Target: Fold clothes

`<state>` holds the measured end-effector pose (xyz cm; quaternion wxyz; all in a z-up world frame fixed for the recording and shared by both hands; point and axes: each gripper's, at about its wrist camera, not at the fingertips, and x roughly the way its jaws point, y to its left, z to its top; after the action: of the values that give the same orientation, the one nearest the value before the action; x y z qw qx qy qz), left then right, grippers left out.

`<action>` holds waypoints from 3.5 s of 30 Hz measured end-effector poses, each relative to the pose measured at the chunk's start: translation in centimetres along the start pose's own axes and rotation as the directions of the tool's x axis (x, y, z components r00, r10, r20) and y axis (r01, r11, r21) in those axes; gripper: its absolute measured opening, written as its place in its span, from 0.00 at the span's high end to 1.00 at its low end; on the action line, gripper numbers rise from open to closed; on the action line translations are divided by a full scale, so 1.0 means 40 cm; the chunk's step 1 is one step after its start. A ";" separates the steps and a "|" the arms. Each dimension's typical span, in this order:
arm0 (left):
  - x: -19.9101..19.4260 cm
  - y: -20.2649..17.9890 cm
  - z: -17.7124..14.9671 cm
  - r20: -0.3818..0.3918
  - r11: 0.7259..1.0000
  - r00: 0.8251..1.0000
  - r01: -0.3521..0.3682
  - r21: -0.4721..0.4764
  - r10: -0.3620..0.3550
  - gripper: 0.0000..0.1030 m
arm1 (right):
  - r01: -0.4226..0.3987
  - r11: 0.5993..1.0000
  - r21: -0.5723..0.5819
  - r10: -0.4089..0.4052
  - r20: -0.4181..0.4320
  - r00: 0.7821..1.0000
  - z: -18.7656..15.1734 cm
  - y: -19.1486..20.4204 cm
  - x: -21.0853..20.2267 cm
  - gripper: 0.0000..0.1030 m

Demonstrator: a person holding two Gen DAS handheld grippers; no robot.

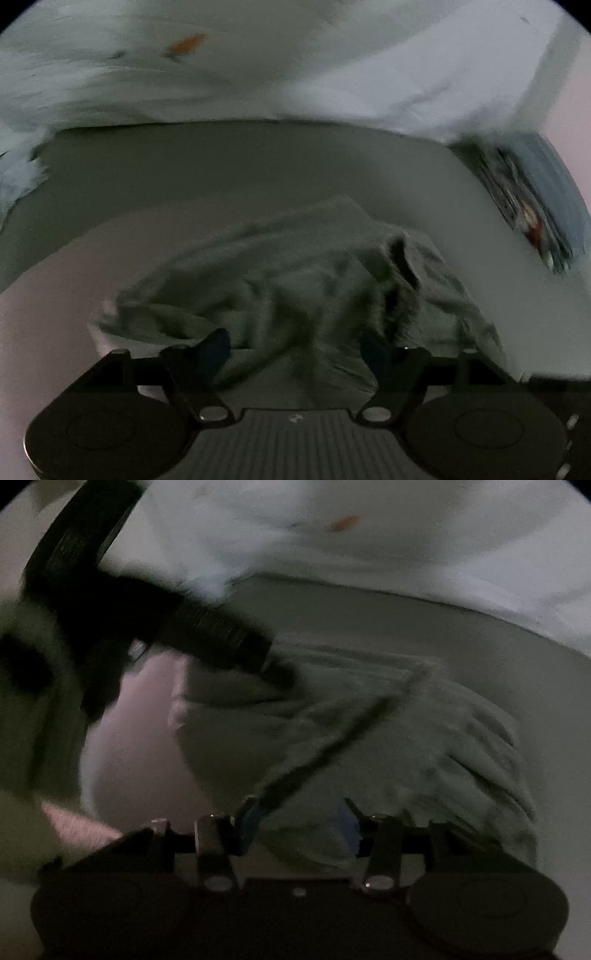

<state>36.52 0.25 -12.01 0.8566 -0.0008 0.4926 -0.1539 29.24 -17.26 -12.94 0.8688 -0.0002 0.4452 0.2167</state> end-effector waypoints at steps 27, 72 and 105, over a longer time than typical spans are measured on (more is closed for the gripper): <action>0.047 -0.115 0.023 0.128 0.973 0.984 -0.148 0.175 0.127 0.17 | 0.243 0.970 0.012 -0.243 0.085 0.966 0.219 -0.202 0.117 0.26; 0.182 -0.117 0.040 -0.022 0.930 0.973 -0.213 0.300 0.230 0.17 | 0.426 0.902 0.070 -0.413 -0.149 0.899 0.152 -0.264 0.146 0.23; -0.038 0.092 0.261 0.343 0.850 0.778 -0.475 -0.228 0.527 0.15 | 0.617 0.764 0.190 -0.644 0.298 0.705 0.272 -0.301 -0.066 0.32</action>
<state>45.59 2.58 -5.92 0.9453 0.0445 0.3019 0.1150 40.84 -27.05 -6.64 0.9537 -0.0814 0.2662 -0.1139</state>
